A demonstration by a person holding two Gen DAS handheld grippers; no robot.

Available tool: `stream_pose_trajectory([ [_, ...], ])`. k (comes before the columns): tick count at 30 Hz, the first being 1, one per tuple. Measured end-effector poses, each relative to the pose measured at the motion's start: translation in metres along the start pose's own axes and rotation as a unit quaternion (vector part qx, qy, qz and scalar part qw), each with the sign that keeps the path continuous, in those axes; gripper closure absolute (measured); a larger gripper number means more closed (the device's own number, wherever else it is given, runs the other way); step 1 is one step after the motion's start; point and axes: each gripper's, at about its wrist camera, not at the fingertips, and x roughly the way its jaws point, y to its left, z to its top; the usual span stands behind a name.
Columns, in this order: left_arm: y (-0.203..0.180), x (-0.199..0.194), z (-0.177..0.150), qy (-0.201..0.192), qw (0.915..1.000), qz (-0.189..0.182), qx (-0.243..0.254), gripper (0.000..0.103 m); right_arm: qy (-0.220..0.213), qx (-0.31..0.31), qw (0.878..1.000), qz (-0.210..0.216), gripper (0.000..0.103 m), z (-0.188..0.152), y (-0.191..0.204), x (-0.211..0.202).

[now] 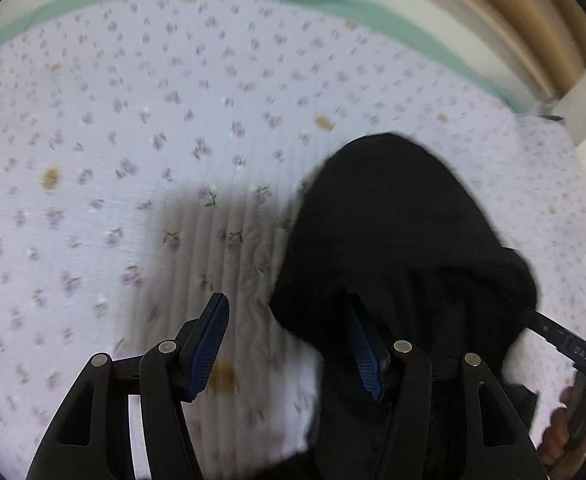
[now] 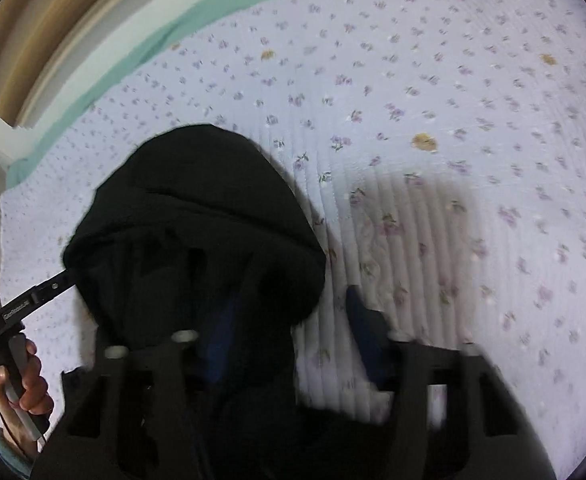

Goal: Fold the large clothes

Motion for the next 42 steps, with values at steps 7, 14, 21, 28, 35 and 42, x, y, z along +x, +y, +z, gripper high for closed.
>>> stream_pose_trajectory([
  [7, 0.035, -0.04, -0.007, -0.056, 0.9915, -0.107, -0.049, 0.085, -0.088, -0.038, 0.995, -0.005, 0.098, -0.019, -0.009, -0.054],
  [14, 0.045, 0.028, -0.021, 0.031, 0.9967, -0.07, -0.027, 0.081, 0.002, -0.016, 1.0, -0.014, 0.098, -0.039, -0.028, 0.013],
  [21, 0.045, -0.027, -0.028, -0.001, 0.9981, -0.057, 0.025, 0.058, 0.005, -0.072, 0.997, -0.013, 0.073, -0.044, -0.024, -0.028],
  [28, 0.041, -0.093, -0.008, -0.081, 0.9883, -0.128, 0.019, 0.049, -0.051, -0.104, 0.993, 0.035, 0.053, -0.026, 0.009, -0.079],
  [35, -0.008, -0.022, 0.006, -0.02, 0.9915, -0.115, 0.058, 0.049, -0.012, -0.118, 0.993, 0.002, 0.052, -0.016, 0.027, -0.005],
  [42, -0.002, 0.025, -0.009, 0.022, 0.9946, -0.084, 0.057, 0.049, 0.03, -0.089, 0.995, 0.017, 0.057, -0.026, -0.001, 0.031],
])
